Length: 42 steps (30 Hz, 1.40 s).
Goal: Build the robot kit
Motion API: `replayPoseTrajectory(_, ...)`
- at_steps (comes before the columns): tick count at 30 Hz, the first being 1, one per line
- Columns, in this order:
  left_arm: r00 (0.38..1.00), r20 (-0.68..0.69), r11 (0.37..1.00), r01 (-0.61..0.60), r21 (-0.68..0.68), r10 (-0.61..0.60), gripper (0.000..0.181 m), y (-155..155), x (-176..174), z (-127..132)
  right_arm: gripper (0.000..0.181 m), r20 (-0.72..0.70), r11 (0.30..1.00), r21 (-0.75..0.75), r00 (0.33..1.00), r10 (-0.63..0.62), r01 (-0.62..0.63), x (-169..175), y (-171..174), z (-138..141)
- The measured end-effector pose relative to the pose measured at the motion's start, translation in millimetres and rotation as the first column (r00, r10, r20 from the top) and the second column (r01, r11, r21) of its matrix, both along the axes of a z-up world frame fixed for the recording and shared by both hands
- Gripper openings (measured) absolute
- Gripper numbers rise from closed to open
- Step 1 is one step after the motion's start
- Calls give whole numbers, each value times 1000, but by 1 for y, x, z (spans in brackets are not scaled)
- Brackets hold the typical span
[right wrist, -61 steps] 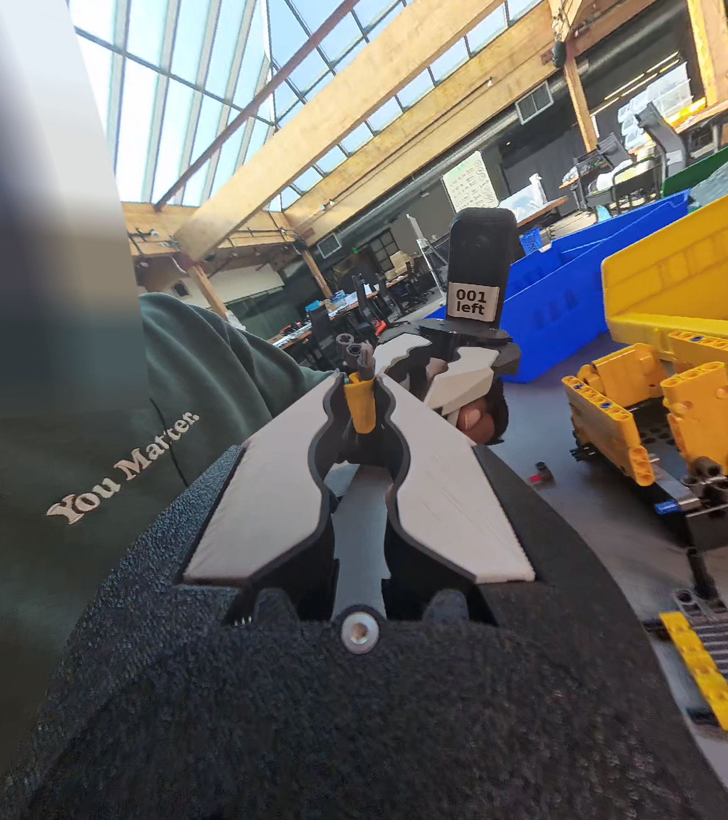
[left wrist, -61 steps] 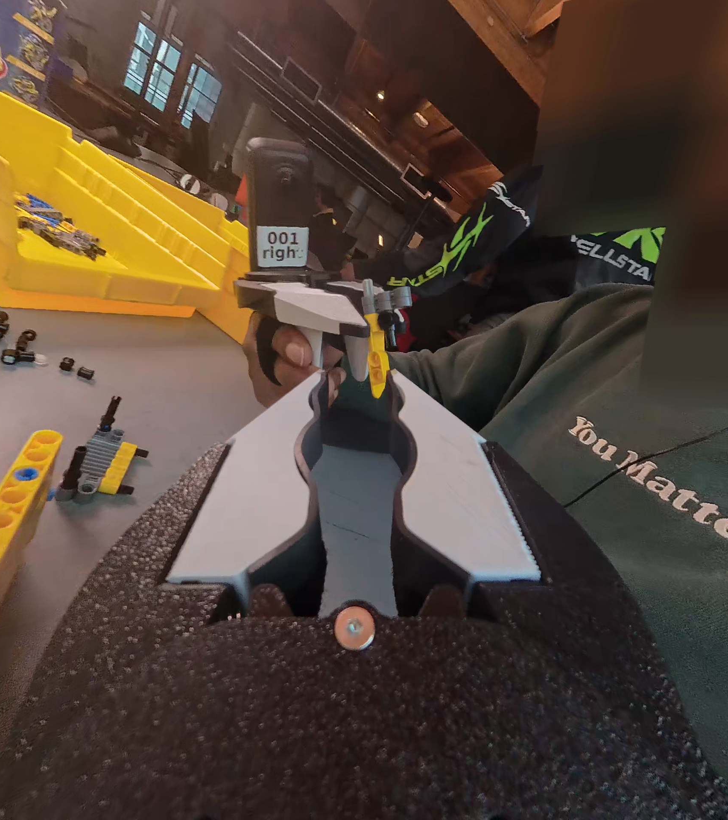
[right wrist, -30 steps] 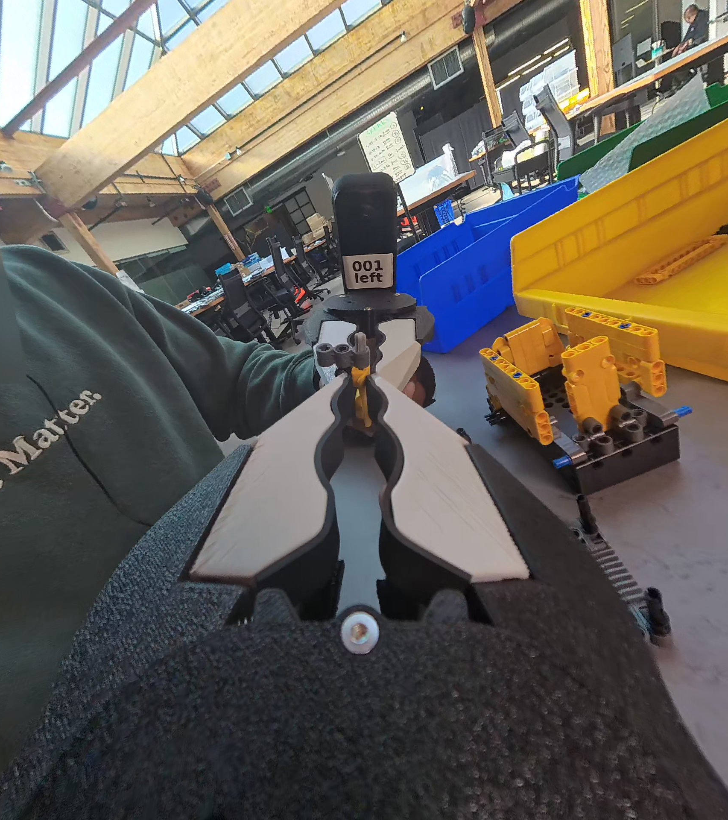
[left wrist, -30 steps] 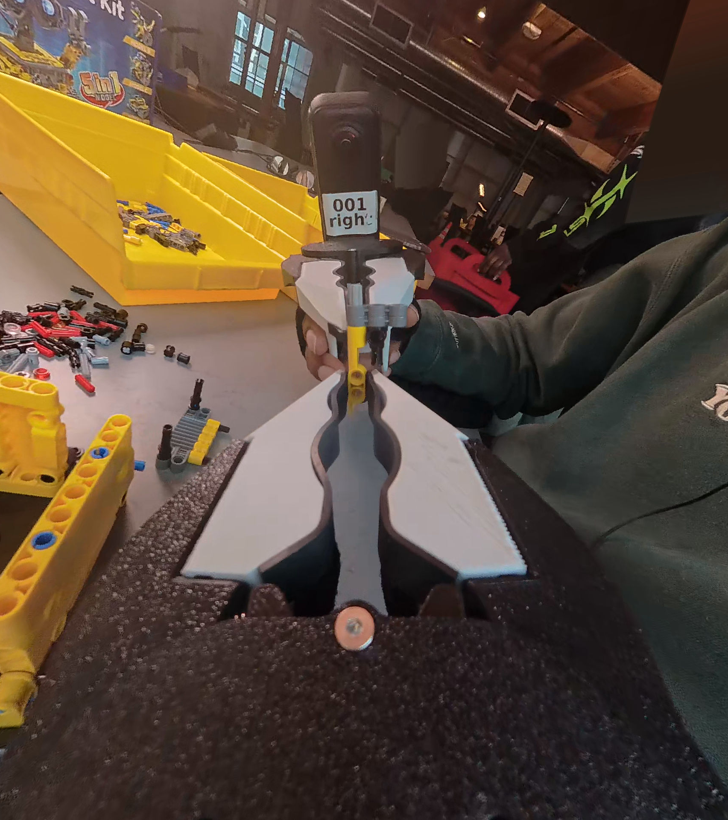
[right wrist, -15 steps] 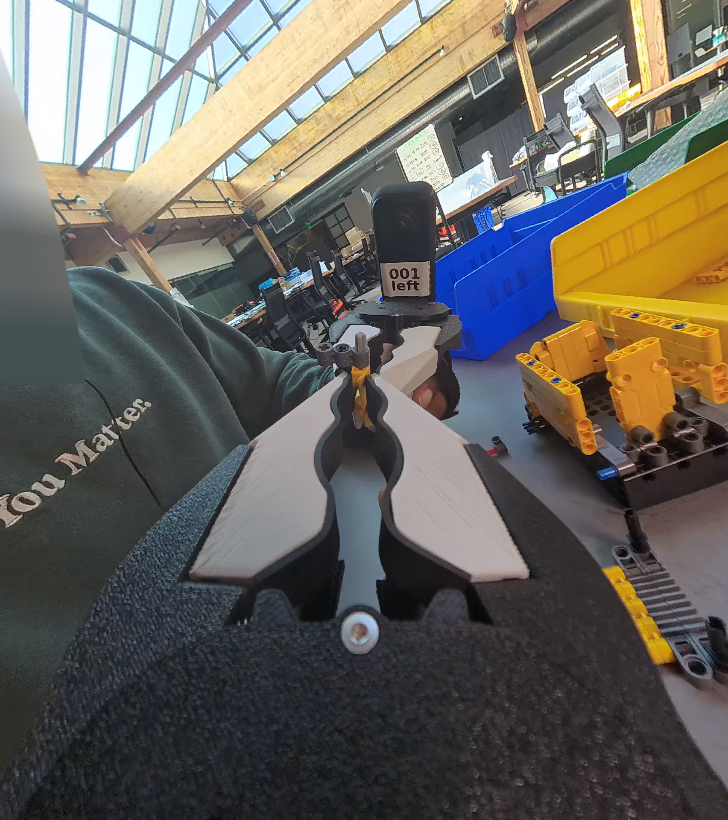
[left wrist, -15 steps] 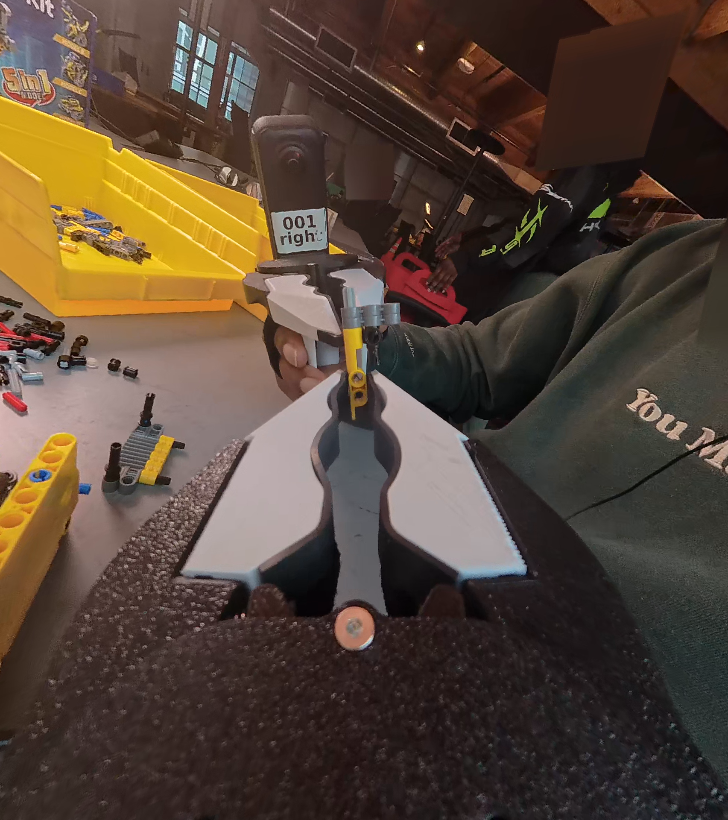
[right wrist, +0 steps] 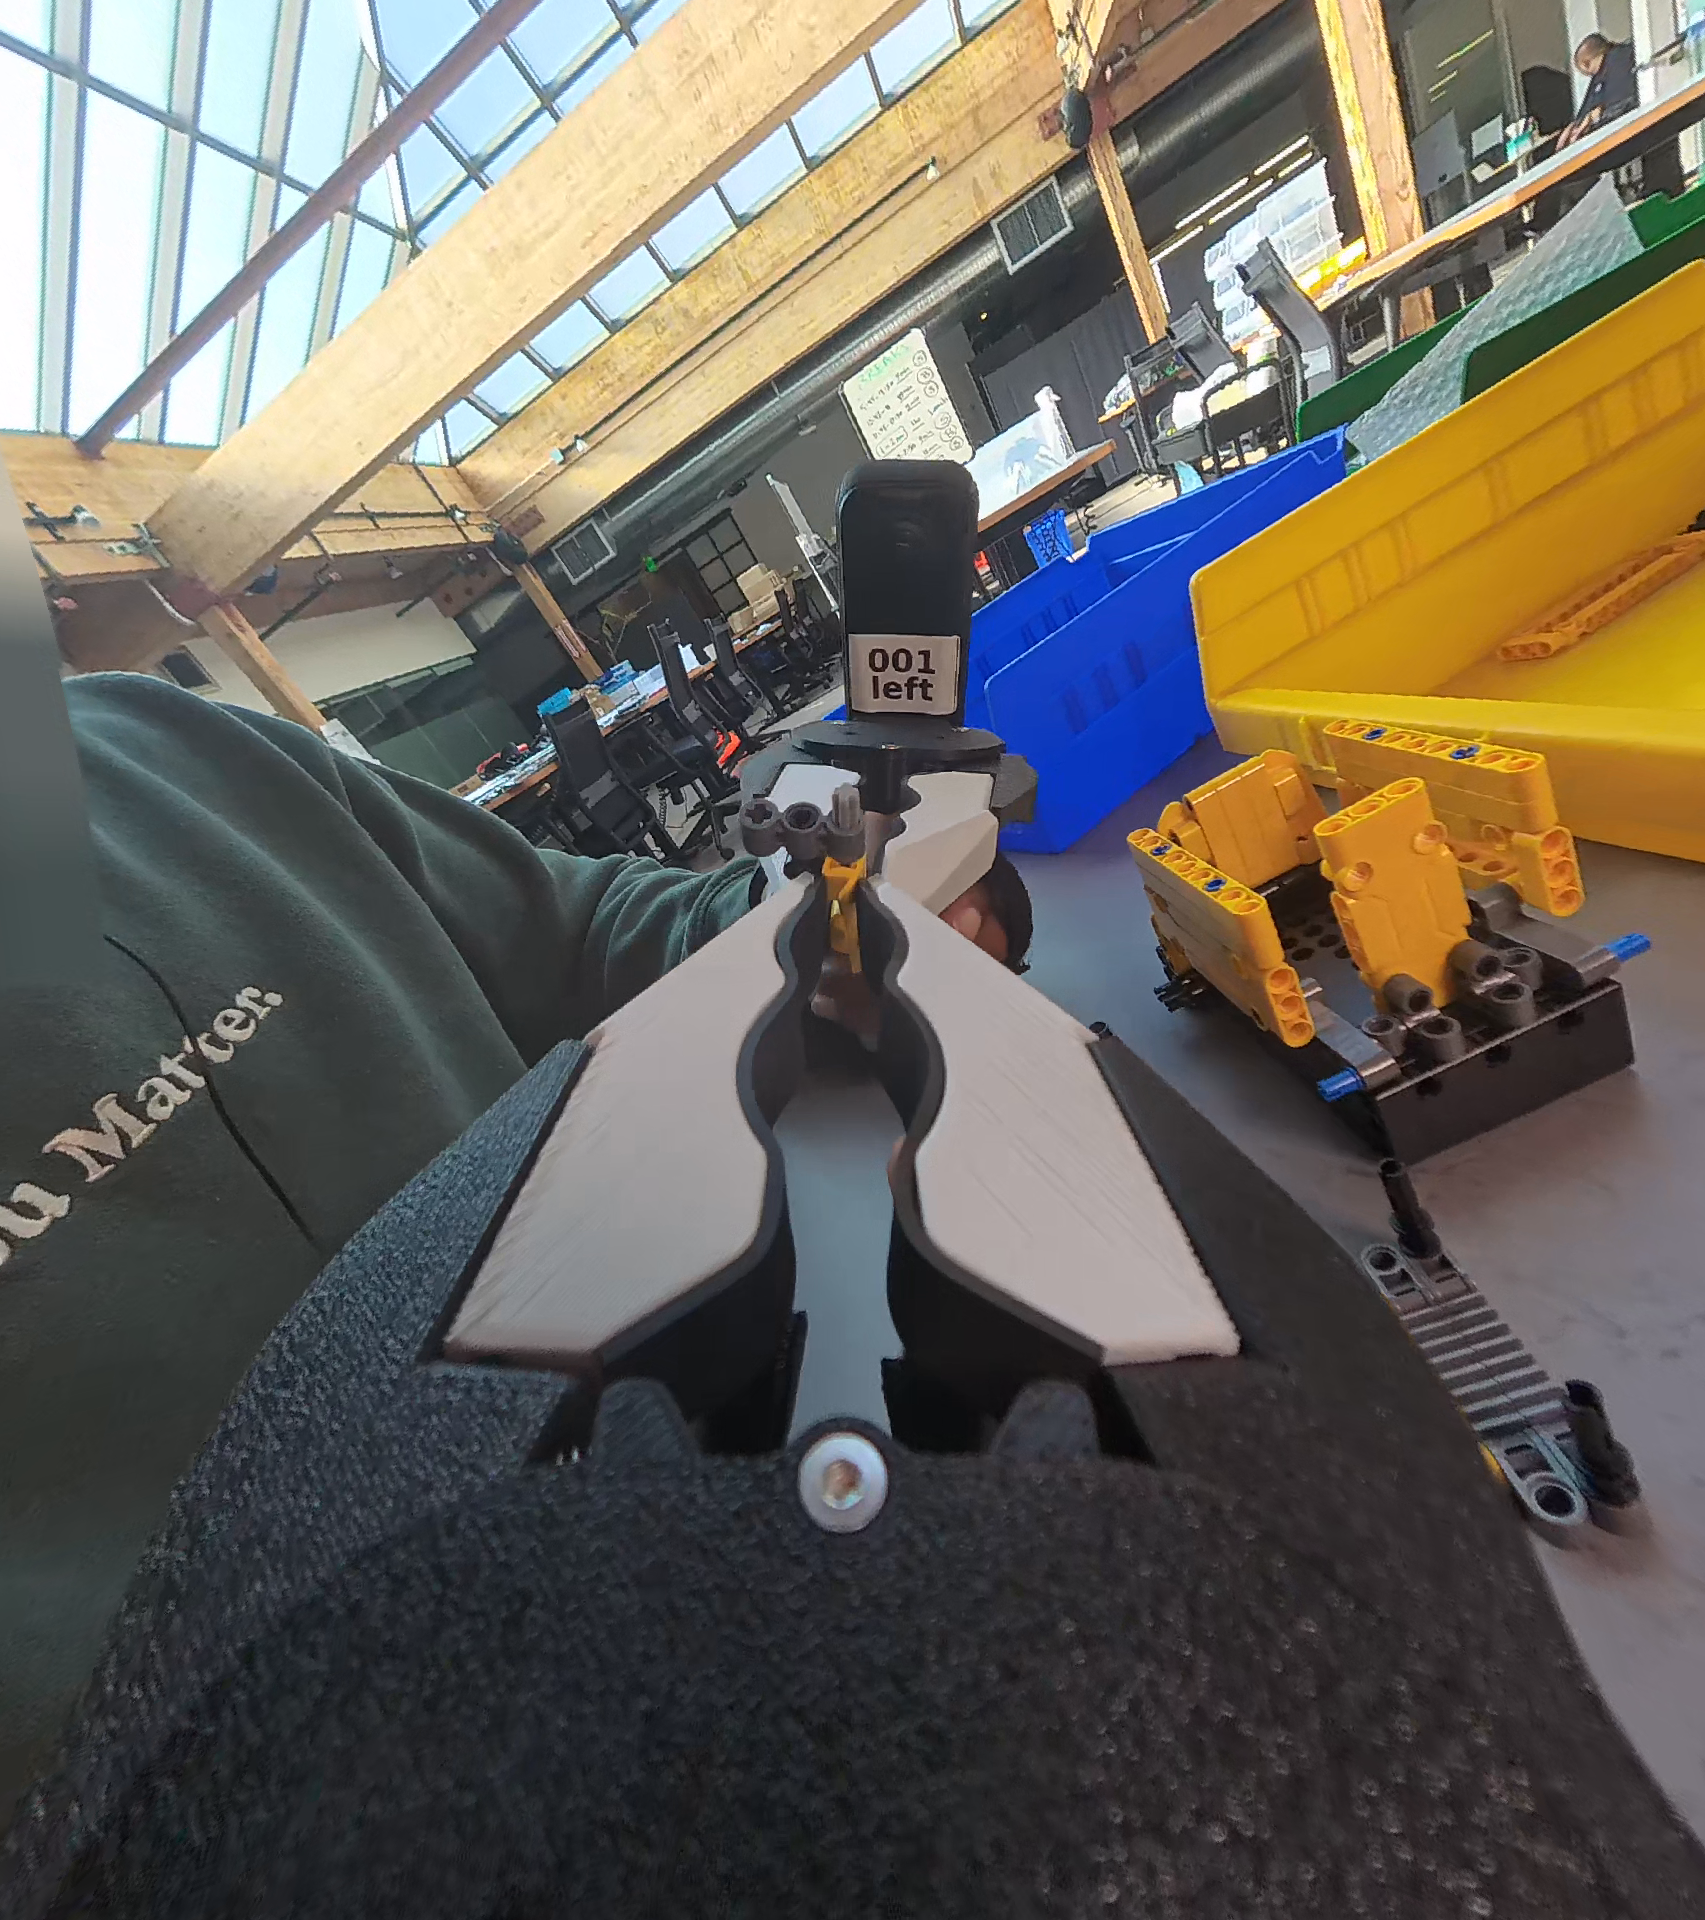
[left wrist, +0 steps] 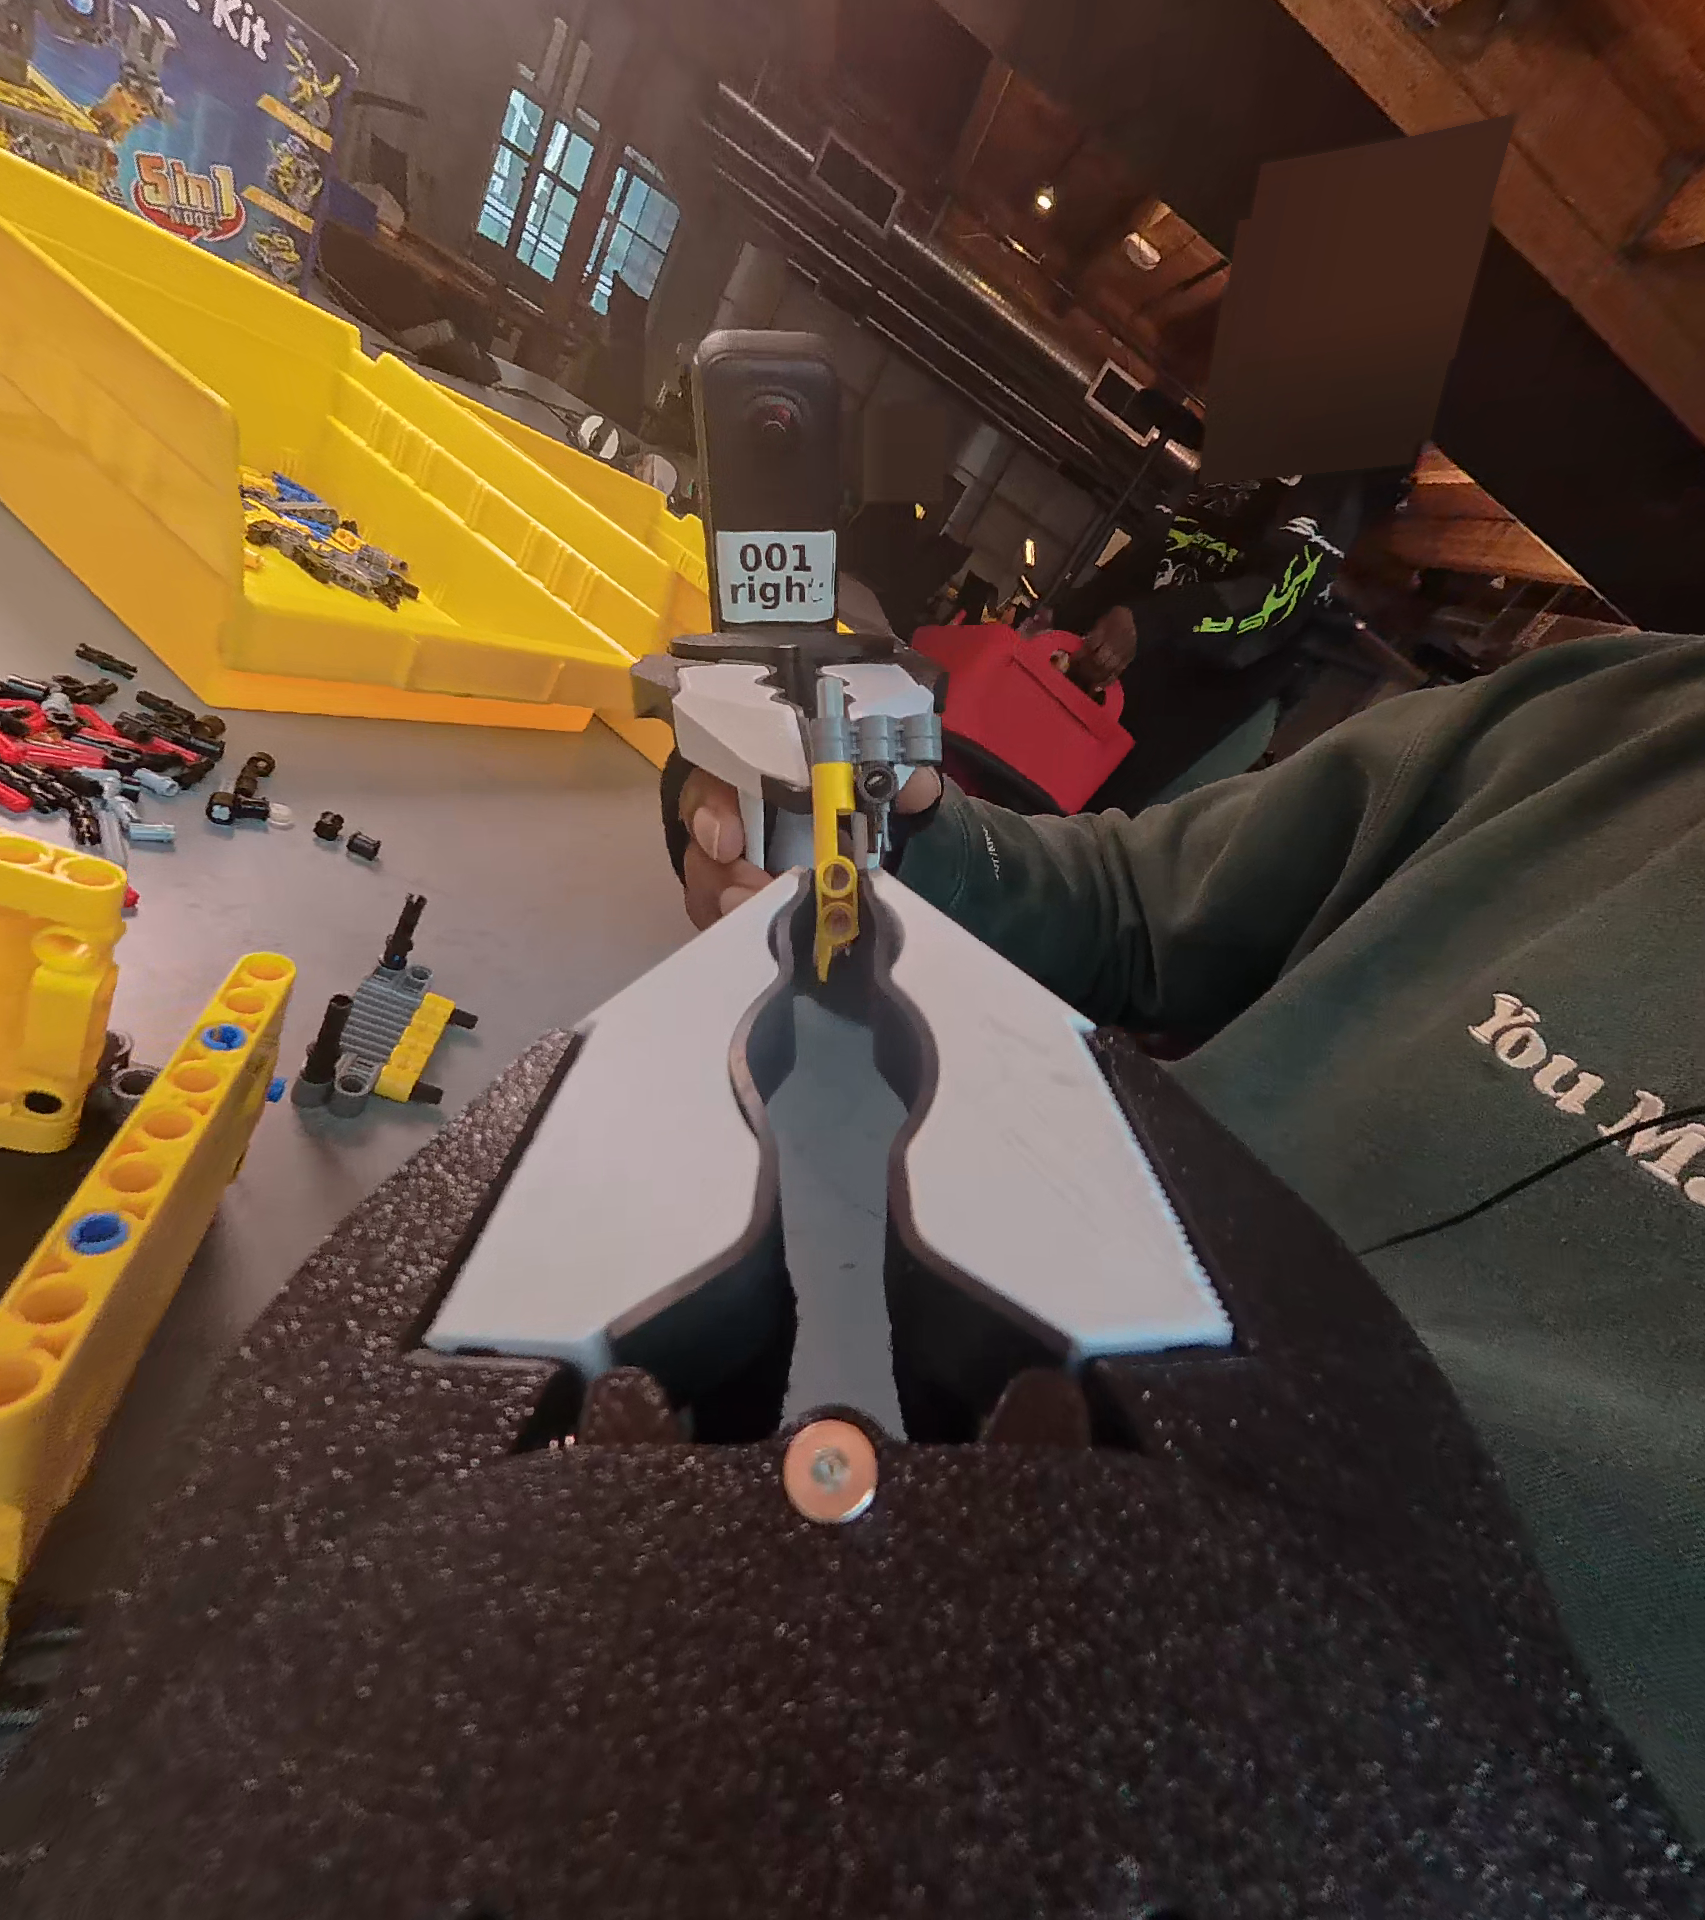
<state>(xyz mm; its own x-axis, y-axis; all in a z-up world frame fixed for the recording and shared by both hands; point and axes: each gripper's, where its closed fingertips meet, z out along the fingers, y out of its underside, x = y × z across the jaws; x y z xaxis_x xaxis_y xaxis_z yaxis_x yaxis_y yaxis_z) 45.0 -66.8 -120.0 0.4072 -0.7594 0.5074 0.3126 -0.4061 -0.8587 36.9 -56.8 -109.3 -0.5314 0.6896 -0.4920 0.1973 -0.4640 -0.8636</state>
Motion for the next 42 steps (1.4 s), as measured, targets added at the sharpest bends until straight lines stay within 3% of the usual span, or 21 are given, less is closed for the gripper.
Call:
replayPoseTrajectory(8, 1000, 5, 1000, -4, 3, 4, 23, 1, -1, 0, 5, -14, 997, -79, 1000, 8, -9, 3, 6, 7)
replayPoseTrajectory(18, 1000, 11, 1000, 25, 6, -25, 6, -3, 2, 2, 5, -10, 997, -75, 1000, 28, -29, 3, 1, 5)
replayPoseTrajectory(23, 995, -85, 995, -54, 86, 61, 6, 0, -2, 4, 5, -15, 997, -77, 1000, 26, -27, 3, 3, 6)
replayPoseTrajectory(26, 936, -280, 963, -151, 223, 211, 6, 5, -10, 0, 6, -6, 999, -40, 1000, -10, 10, 2, 8, 2)
replayPoseTrajectory(30, 783, -468, 895, -247, 372, 411, 6, 15, -28, -7, 22, -6, 999, 15, 999, -49, 49, 2, 15, 1)
replayPoseTrajectory(37, 673, -571, 870, -245, 428, 470, 6, 19, -29, -19, 28, 20, 984, 132, 992, -121, 117, -7, 14, -10)
replayPoseTrajectory(42, 628, -602, 859, -242, 452, 494, 6, 21, -29, -24, 12, 51, 978, 151, 987, -151, 141, -10, 18, -17)
